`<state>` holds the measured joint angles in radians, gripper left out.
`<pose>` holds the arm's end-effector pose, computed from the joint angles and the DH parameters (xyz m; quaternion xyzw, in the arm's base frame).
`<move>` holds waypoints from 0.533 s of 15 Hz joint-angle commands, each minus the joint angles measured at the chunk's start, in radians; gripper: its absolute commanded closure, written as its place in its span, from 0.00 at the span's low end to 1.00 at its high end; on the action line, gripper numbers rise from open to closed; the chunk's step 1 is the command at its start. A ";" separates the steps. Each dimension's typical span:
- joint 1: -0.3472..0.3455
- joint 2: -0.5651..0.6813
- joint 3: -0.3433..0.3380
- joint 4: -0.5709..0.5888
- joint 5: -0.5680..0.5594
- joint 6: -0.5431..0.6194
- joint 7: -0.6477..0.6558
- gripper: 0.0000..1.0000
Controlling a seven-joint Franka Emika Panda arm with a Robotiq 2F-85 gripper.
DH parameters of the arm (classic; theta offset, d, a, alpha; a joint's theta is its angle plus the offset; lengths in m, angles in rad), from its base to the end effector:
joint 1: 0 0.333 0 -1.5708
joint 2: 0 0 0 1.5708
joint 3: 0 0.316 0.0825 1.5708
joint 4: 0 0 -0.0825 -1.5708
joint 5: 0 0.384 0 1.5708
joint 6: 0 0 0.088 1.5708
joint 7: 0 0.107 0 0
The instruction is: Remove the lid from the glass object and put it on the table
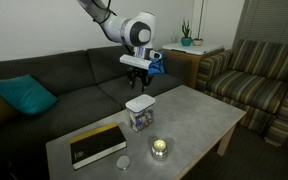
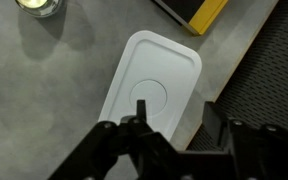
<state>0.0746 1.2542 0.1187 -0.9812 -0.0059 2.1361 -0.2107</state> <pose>0.7486 0.1138 0.0691 -0.9837 -0.1645 0.0457 0.0562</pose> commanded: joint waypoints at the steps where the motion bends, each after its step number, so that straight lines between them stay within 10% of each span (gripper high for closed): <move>1: 0.004 0.096 -0.010 0.121 -0.002 -0.050 -0.011 0.69; 8: 0.028 0.207 -0.046 0.261 -0.017 -0.044 0.044 1.00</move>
<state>0.0828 1.4032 0.0985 -0.8202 -0.0085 2.1267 -0.1950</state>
